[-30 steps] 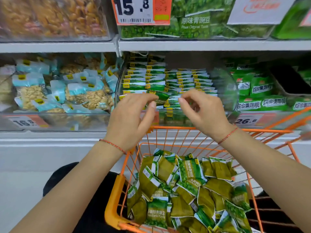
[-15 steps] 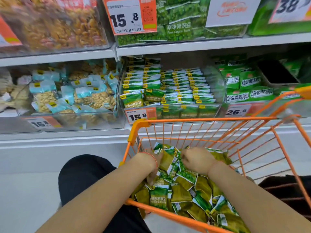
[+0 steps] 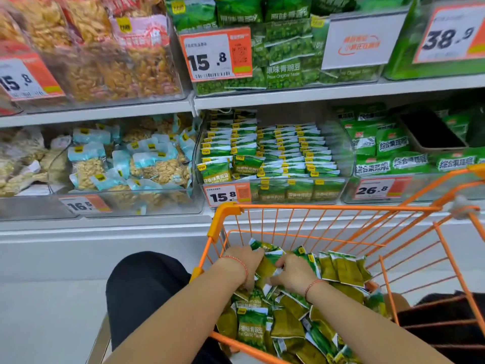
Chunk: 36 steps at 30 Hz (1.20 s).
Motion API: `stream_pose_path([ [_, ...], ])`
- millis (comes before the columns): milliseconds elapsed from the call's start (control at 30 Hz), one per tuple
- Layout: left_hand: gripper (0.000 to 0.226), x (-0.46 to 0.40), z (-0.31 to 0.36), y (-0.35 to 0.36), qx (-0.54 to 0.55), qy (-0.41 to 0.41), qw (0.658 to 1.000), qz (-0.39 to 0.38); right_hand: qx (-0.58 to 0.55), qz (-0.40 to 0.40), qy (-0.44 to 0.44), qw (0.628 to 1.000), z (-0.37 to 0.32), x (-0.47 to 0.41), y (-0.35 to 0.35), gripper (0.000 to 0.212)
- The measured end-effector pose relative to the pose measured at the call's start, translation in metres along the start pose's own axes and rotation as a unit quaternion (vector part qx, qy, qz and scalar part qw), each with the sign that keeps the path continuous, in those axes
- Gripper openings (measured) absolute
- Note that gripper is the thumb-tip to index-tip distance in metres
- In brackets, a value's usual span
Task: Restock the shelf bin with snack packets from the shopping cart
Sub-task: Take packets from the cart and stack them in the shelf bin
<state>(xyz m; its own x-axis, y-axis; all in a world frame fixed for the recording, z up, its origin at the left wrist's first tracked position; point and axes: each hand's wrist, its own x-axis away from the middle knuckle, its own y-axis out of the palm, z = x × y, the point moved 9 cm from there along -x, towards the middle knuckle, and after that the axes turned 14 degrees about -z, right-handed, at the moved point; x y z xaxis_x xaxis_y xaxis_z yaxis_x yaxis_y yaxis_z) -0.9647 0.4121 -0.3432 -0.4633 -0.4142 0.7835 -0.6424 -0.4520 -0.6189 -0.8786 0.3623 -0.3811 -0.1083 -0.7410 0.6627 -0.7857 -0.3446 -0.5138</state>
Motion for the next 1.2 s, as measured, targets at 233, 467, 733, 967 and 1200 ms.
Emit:
stream_pose_path([
  [233,0.030,0.041,-0.016,-0.060,0.292,0.129,0.933,0.165,-0.010,-0.019,0.007,1.000,-0.026,0.045,-0.058,0.032],
  [467,0.054,0.073,-0.013,-0.077,0.535,0.242,0.788,0.185,-0.131,0.197,-0.110,0.965,-0.027,0.148,-0.127,0.043],
  [733,0.039,0.071,0.004,-0.070,0.767,0.314,0.543,0.133,-0.387,0.257,-0.206,0.861,-0.006,0.158,-0.139,0.019],
  [967,0.012,0.071,0.003,-0.054,0.841,0.240,0.456,0.167,-0.376,0.271,-0.341,0.818,-0.018,0.162,-0.146,0.008],
  [1200,0.029,0.077,0.003,-0.053,0.889,0.311,0.307,0.136,-0.016,0.442,-0.431,0.786,-0.055,0.207,-0.131,0.017],
])
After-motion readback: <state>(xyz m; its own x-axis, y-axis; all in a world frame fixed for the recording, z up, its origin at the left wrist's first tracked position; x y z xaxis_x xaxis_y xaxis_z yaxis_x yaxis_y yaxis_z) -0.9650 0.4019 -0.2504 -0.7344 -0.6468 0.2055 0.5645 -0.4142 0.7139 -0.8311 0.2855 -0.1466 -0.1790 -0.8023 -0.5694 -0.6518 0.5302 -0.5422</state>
